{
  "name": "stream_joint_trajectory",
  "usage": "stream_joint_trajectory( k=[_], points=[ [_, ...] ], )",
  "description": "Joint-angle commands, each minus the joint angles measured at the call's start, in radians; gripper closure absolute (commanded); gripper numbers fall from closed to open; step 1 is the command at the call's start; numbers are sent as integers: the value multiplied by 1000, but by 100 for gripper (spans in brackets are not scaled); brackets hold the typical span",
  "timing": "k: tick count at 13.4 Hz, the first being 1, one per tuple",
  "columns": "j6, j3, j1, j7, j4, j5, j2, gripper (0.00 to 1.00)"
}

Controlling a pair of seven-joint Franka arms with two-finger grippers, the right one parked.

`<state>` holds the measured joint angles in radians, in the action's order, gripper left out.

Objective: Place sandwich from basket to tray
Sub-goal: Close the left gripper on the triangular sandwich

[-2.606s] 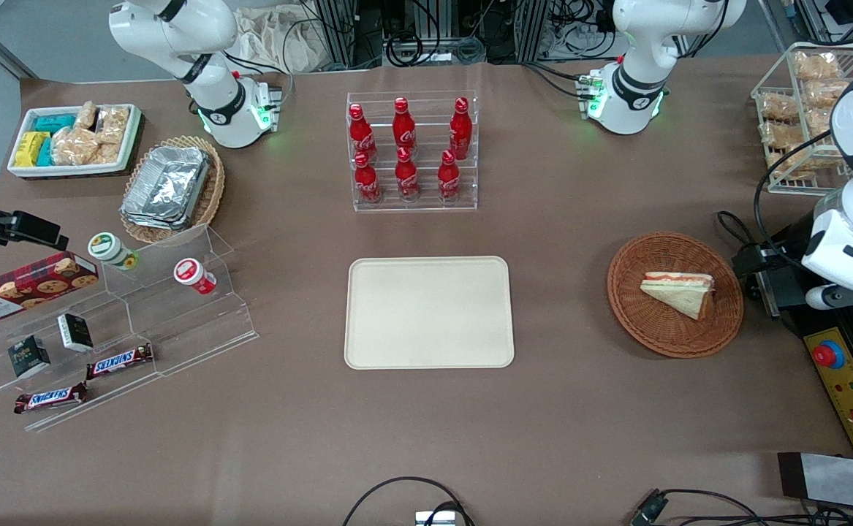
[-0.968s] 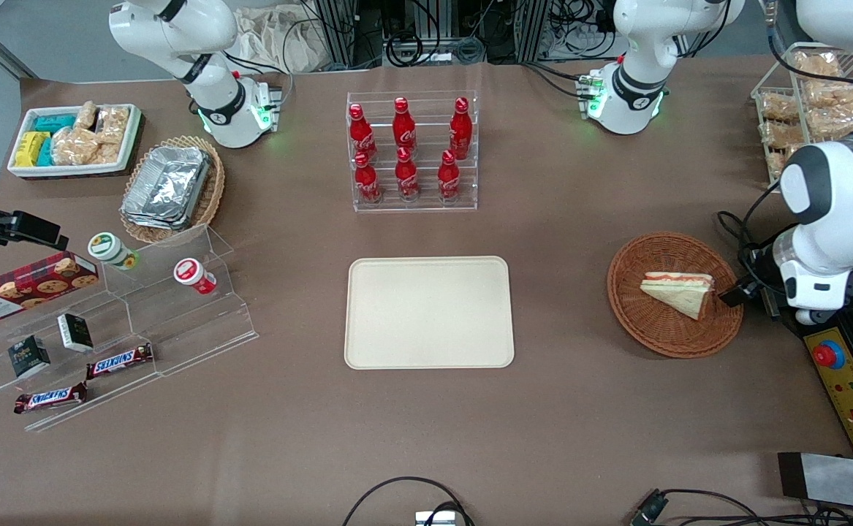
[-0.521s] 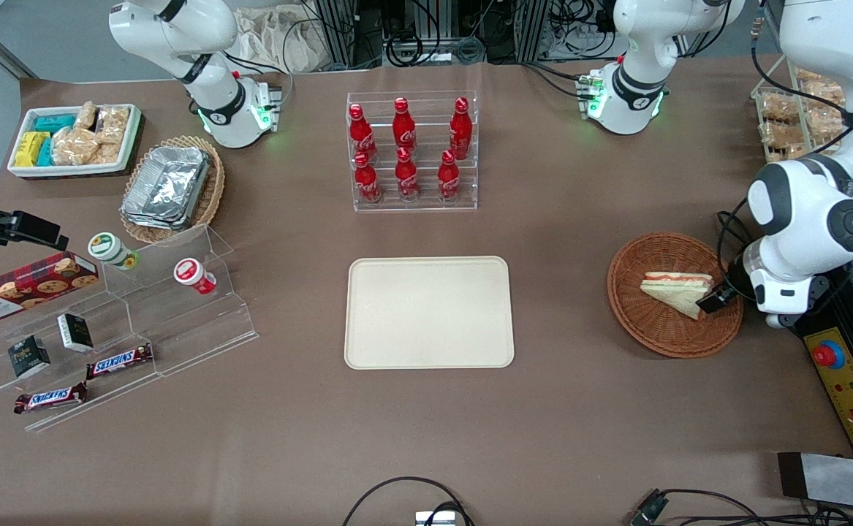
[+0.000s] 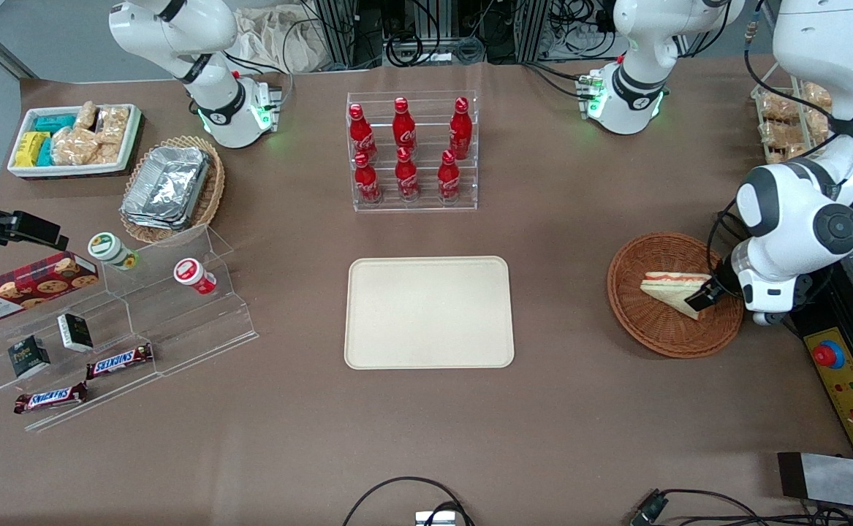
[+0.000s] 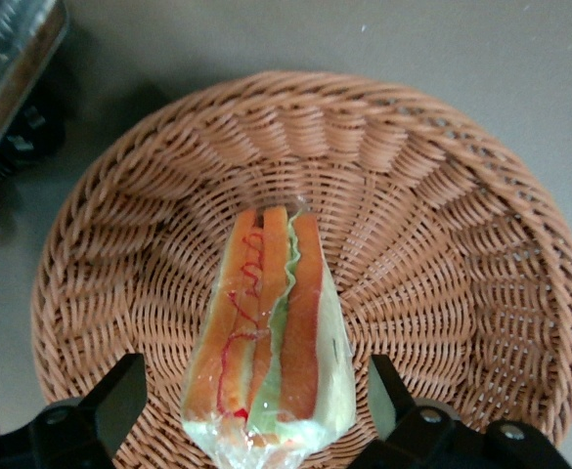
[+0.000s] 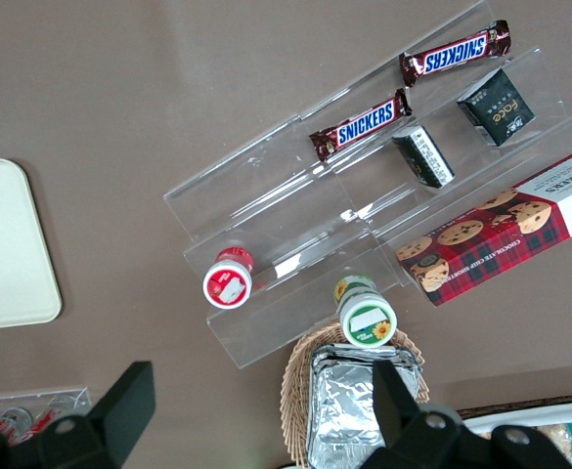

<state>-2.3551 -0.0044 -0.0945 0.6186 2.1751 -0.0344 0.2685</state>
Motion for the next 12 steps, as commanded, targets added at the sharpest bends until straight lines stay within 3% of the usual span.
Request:
stream_joint_trajectory(
  k=[1,3,4,5,6,7,9,12],
  points=[
    [-12,-2,4,15,8,-13,27,0],
    [-6,-2,4,10,6,-13,29,0],
    [-3,-2,4,4,2,-12,37,11],
    [0,-2,4,13,-14,-12,47,29],
    [19,-2,2,10,-30,-12,51,64],
    [54,-2,2,12,-49,-12,51,83],
    [182,0,-2,-28,-121,-1,55,94],
    [403,1,-4,-98,-299,4,77,100]
  ],
)
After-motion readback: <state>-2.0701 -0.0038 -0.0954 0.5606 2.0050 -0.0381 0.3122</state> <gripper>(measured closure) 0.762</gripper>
